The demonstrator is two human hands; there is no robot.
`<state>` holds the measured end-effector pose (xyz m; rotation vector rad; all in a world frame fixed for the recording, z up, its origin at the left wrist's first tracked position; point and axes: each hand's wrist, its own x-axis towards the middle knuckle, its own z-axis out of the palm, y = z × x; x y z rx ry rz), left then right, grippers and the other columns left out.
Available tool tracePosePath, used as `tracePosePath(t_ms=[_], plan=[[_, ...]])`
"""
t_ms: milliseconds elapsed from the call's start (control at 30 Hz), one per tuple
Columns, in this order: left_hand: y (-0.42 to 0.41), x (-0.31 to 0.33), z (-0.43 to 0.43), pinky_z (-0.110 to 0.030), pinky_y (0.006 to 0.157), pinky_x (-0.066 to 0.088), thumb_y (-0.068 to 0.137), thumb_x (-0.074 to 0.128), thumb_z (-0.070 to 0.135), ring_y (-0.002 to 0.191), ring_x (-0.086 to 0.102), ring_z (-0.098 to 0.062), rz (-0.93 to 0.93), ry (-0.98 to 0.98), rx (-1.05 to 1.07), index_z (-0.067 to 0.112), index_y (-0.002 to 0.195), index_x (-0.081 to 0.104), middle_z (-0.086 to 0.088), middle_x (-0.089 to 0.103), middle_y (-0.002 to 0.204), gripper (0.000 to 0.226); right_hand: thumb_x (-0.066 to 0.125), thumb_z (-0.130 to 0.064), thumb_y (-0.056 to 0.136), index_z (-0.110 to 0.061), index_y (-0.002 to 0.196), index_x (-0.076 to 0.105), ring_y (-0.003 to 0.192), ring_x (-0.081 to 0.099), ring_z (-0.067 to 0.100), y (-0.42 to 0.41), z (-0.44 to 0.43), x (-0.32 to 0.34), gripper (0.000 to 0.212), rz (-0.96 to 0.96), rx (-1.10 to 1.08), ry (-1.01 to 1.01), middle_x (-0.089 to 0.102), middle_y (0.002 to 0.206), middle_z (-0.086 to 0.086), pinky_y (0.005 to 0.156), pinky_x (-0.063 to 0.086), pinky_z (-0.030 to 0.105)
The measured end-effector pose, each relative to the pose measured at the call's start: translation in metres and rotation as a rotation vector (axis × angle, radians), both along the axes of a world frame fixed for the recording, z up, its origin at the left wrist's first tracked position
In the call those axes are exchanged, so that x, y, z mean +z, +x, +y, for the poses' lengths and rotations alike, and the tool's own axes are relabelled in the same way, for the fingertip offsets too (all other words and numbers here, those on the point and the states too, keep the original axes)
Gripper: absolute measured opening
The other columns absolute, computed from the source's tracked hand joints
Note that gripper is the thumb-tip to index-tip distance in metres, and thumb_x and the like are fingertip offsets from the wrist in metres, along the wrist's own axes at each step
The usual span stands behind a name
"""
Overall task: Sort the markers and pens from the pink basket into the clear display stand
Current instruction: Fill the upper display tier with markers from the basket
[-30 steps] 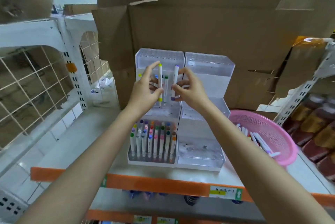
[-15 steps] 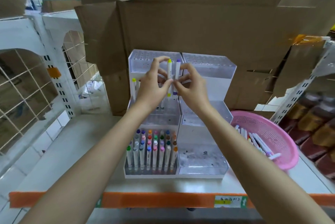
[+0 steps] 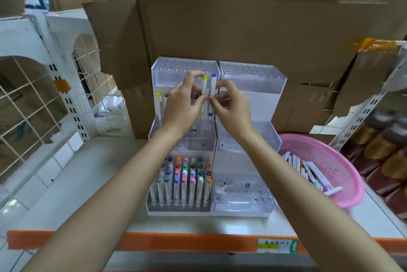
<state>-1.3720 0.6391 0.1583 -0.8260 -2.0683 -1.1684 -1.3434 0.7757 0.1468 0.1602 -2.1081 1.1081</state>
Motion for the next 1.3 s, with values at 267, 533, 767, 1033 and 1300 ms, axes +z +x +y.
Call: tracePosePath(t_ms=[267, 533, 767, 1033, 1300], plan=[[-0.01, -0.003, -0.001, -0.048, 0.081, 0.048, 0.08, 0.074, 0.028, 0.083, 0.064, -0.017, 0.047, -0.055, 0.058, 0.022, 0.118, 0.051, 0.009, 0.065, 0.079, 0.045, 0.066, -0.012, 0.088, -0.017, 0.099, 0.053, 0.059, 0.063, 0.007, 0.0, 0.0, -0.002, 0.018, -0.003, -0.007, -0.006, 0.064, 0.066, -0.002, 0.059, 0.055, 0.031], [-0.013, -0.01, -0.006, -0.038, 0.083, 0.039, 0.082, 0.072, 0.024, 0.087, 0.06, -0.021, 0.12, -0.142, 0.073, 0.015, 0.117, 0.055, 0.003, 0.066, 0.084, 0.04, 0.065, -0.011, 0.089, -0.014, 0.096, 0.053, 0.061, 0.064, 0.014, 0.001, -0.004, -0.003, 0.014, -0.012, -0.009, -0.008, 0.065, 0.068, 0.001, 0.061, 0.055, 0.039], [-0.014, -0.01, -0.007, -0.04, 0.075, 0.052, 0.08, 0.074, 0.018, 0.085, 0.058, -0.019, 0.108, -0.123, 0.037, 0.009, 0.115, 0.055, -0.003, 0.06, 0.09, 0.04, 0.063, -0.015, 0.092, -0.012, 0.097, 0.053, 0.059, 0.063, 0.014, 0.001, -0.004, -0.005, 0.012, 0.0, -0.028, 0.024, 0.066, 0.07, 0.004, 0.059, 0.054, 0.037], [-0.016, -0.011, -0.005, -0.044, 0.075, 0.052, 0.082, 0.072, 0.019, 0.084, 0.06, -0.021, 0.122, -0.12, 0.039, 0.009, 0.113, 0.056, -0.002, 0.062, 0.087, 0.036, 0.063, -0.013, 0.09, -0.009, 0.098, 0.054, 0.059, 0.061, 0.01, 0.0, -0.005, -0.005, 0.012, 0.004, -0.043, 0.028, 0.065, 0.071, 0.005, 0.059, 0.054, 0.031], [-0.018, -0.009, -0.005, -0.036, 0.08, 0.043, 0.083, 0.07, 0.025, 0.081, 0.062, -0.017, 0.152, -0.156, 0.079, 0.015, 0.11, 0.058, 0.006, 0.067, 0.08, 0.031, 0.063, -0.014, 0.091, -0.014, 0.095, 0.052, 0.06, 0.062, 0.009, 0.001, -0.004, -0.004, 0.012, 0.003, -0.038, 0.024, 0.064, 0.069, -0.001, 0.058, 0.053, 0.028]])
